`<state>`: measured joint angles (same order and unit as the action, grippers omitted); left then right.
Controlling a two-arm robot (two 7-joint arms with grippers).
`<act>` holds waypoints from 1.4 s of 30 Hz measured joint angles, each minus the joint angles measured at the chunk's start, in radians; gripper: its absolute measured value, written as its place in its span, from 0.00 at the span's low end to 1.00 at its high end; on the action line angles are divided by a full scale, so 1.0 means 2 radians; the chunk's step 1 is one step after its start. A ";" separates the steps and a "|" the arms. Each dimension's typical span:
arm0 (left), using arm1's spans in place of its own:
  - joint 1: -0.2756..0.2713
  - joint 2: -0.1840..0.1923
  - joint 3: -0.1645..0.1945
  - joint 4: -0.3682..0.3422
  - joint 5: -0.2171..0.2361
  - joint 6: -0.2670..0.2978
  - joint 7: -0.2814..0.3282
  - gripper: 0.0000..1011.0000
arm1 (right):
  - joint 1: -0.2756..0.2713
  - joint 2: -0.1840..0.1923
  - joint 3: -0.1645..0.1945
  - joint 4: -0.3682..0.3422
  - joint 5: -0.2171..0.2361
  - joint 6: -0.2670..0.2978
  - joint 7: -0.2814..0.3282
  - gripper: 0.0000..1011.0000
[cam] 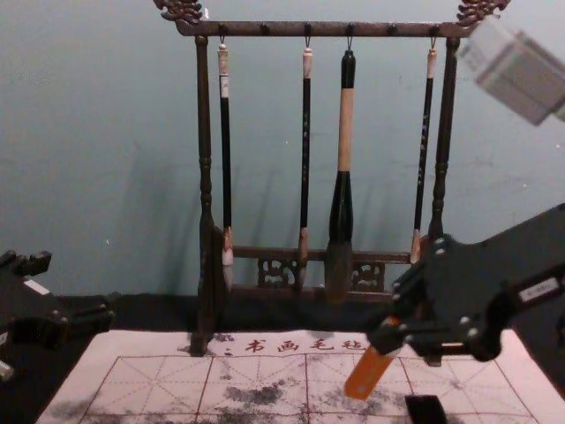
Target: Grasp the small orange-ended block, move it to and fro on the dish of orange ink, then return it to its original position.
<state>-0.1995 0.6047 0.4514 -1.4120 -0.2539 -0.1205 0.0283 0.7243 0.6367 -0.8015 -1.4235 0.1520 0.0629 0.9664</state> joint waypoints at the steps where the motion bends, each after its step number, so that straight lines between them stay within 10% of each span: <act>1: 0.000 0.000 0.000 0.000 0.000 0.000 0.000 0.99 | 0.003 -0.004 -0.004 0.003 -0.001 -0.002 0.001 0.13; 42: 0.000 0.000 0.000 0.000 0.000 0.000 0.000 0.99 | 0.029 -0.054 -0.065 0.065 -0.009 -0.026 0.016 0.13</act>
<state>-0.1995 0.6047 0.4514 -1.4120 -0.2539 -0.1206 0.0283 0.7816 0.5290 -0.9316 -1.2931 0.1333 0.0100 0.9986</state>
